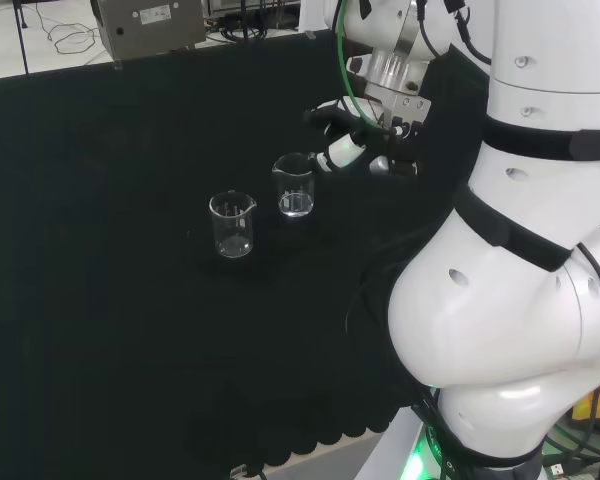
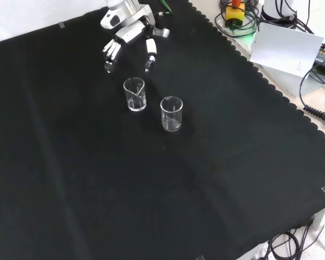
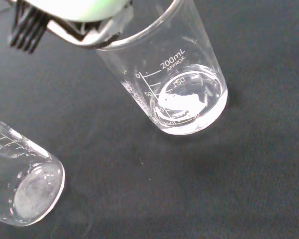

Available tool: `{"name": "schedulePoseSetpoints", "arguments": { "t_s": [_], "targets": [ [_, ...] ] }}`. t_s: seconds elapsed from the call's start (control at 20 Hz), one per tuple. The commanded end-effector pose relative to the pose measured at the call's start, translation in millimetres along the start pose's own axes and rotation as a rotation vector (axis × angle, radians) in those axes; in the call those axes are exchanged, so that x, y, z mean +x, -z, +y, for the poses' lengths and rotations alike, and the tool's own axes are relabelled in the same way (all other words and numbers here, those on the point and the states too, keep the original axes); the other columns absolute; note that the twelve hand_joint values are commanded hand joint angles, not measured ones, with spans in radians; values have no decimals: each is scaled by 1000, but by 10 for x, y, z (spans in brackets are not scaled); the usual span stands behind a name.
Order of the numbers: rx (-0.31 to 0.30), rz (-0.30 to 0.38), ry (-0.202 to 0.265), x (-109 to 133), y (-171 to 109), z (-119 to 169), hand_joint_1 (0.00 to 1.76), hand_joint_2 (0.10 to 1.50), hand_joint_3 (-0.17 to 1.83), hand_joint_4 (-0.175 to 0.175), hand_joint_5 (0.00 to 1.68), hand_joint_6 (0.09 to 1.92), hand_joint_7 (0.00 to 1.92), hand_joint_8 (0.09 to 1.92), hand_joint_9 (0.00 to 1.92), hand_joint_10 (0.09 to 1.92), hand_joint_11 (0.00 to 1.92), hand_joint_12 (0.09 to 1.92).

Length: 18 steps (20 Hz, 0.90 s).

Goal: Pick up the beaker on the right.

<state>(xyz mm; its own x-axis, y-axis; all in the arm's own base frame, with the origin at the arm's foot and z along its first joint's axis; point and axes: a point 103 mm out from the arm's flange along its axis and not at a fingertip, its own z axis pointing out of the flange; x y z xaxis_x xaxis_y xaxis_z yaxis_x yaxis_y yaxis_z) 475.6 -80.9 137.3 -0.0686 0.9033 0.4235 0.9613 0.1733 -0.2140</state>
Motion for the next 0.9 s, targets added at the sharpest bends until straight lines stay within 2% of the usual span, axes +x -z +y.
{"name": "schedulePoseSetpoints", "arguments": {
  "t_s": [0.05,0.4,0.65,0.9],
  "targets": [
    [22,55,53,-65,-136,100,880,511,674,-66,470,87,234,715,408,679,56,1405],
    [19,91,100,-97,-240,168,901,501,671,-70,486,87,272,742,421,686,62,1407],
    [15,170,141,-160,-320,212,901,496,671,-72,506,87,274,748,414,681,50,1399],
    [16,190,177,-187,-413,247,900,487,669,-74,512,87,274,752,410,678,31,1396]
  ]
}}
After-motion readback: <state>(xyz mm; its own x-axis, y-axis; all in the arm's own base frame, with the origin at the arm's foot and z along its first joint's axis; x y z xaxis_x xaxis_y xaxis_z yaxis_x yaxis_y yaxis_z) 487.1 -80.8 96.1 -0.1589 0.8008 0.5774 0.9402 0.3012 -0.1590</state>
